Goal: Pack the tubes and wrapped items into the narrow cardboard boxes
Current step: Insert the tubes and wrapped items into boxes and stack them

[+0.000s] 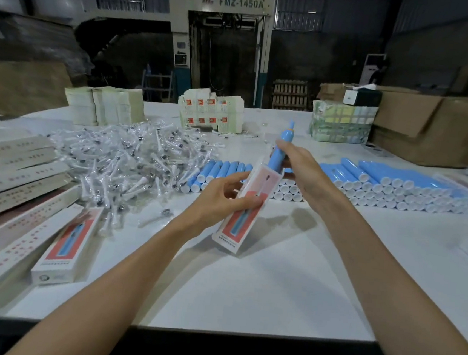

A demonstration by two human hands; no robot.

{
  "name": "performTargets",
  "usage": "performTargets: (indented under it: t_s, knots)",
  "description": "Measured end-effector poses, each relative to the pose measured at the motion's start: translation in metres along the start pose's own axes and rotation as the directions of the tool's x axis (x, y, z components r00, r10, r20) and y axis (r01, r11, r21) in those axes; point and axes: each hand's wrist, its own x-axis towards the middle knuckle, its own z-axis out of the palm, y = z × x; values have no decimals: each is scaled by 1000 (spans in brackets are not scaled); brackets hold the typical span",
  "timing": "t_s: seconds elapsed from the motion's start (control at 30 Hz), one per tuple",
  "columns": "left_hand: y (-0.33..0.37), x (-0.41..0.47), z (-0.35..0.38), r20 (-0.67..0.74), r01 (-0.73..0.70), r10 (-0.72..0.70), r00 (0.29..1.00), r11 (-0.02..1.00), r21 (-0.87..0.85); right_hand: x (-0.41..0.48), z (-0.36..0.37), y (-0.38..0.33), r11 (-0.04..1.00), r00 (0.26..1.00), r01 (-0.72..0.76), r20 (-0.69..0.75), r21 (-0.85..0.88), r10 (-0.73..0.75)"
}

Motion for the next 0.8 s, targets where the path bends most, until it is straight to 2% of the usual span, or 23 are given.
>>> performTargets:
  t_s: [0.13,0.27,0.37,0.47,0.57,0.63,0.7,0.73,0.8]
  knots:
    - [0,-3,-3,-56,-14,15,998,1000,7,-6,9,-7,988,999,31,-5,-153,-33]
    - [-2,-8,-10,-97,-2,1,995,1000,-8,-7,14,-6,984,989,133,-45,-120,-139]
    - [-4,-11,-14,-103,6,-10,995,999,-43,-6,21,-2,955,968,228,-58,-192,-243]
    - [-4,-12,-16,-121,4,-7,993,1000,-26,-6,34,5,931,967,244,-3,-273,-254]
    - [-4,-15,-20,-138,12,-14,990,1000,-13,-7,47,14,940,960,267,-31,-211,-279]
    - [-1,-15,-28,-196,19,-27,980,999,-44,-9,53,18,952,941,288,-155,-102,-301]
    - [2,-14,-43,-312,30,-59,948,995,-98,-10,60,23,965,931,258,-253,-53,-263]
    - [4,-15,-52,-375,24,-66,925,993,-117,-11,65,25,968,937,236,-245,-80,-249]
    - [8,-16,-71,-479,-17,-54,876,990,-142,-14,81,30,945,956,242,-114,-218,-271]
